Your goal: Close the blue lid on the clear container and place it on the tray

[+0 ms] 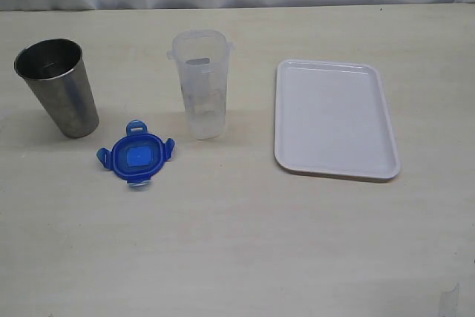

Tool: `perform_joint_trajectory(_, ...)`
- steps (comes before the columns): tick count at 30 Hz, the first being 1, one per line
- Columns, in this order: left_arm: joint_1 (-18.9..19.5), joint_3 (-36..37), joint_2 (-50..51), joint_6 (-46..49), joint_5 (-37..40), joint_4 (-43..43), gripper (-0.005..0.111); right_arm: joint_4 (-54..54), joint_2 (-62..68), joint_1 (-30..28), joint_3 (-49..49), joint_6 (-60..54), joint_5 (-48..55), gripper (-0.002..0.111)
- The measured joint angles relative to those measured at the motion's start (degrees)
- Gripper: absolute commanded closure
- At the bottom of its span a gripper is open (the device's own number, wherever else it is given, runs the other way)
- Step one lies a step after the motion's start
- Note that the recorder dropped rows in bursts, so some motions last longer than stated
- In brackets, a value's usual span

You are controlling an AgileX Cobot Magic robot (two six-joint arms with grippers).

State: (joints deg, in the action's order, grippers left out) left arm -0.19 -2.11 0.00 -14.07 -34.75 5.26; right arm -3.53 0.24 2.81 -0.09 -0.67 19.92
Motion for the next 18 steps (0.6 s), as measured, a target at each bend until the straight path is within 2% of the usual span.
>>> perform_joint_trajectory(5,0.0,-2.72,3.38,-0.63,-0.75,0.0,0.004,0.0,0.0,0.0,0.0,0.0,0.0,0.104)
perform_joint_trajectory(10,0.0,-2.71,23.04,0.09,-1.91,1.69,0.004,0.0,0.0,0.0,0.0,0.0,0.0,0.104)
perform_joint_trajectory(18,0.0,-2.74,49.72,1.97,-12.51,5.96,0.004,0.0,0.0,0.0,0.0,0.0,0.0,0.104)
